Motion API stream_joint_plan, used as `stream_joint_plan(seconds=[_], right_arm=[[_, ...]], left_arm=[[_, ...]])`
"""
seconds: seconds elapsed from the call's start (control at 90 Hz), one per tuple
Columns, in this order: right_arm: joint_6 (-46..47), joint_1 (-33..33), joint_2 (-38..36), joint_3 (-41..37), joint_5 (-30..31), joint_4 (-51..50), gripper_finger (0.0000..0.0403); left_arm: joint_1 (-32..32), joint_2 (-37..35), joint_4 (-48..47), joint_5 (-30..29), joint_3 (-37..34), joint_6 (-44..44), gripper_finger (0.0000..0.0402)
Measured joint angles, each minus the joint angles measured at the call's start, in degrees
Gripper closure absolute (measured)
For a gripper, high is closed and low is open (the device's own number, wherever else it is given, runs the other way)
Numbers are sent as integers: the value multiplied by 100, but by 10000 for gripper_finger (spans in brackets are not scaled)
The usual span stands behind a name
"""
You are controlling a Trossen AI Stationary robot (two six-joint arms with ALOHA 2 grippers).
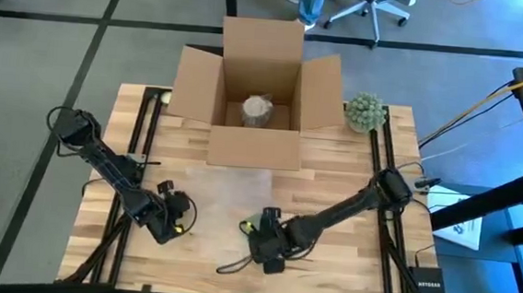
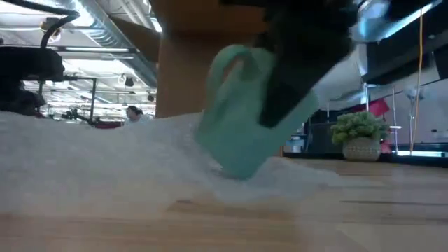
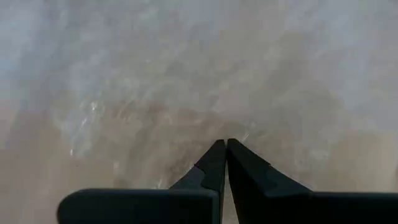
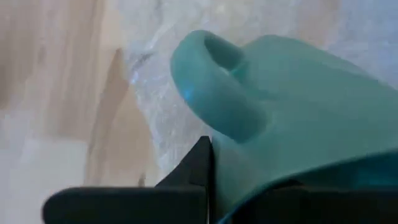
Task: Wrap mug
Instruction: Wrap the dark green mug using the transparent bubble wrap
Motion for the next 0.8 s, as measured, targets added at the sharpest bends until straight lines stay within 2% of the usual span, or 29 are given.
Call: stream_joint_plan(seconds=[0.267,0.444,0.656,0.8], right_arm=[[263,596,-196,-21,-572,-488,398],[872,875,-466,-60,-948,-1316,398],[1583,1028,-760,-50,-724,-2573,398],[1725,1024,-817,-54,-500,-2818,398]], left_arm=[[75,4,-1060,-138,-33,-593,402],[71,11,-1935,-50,-51,-1436,402],[59,-46,-2418,-352,271,-1787,402],[53,-155,-3082,-707,840,-1809,402]])
